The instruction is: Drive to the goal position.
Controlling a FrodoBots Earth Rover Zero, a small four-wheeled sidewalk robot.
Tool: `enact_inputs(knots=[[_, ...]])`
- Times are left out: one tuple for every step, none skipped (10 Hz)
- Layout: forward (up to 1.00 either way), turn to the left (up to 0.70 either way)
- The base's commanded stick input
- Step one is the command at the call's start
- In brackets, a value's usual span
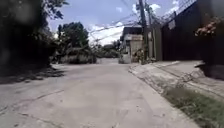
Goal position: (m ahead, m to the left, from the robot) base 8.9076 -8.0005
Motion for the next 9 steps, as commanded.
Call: enact_inputs(knots=[[1.00,-0.17],[1.00,-0.07],[1.00,0.00],[1.00,0.00],[1.00,-0.03],[1.00,-0.01],[1.00,-0.02],[1.00,-0.04],[1.00,-0.03]])
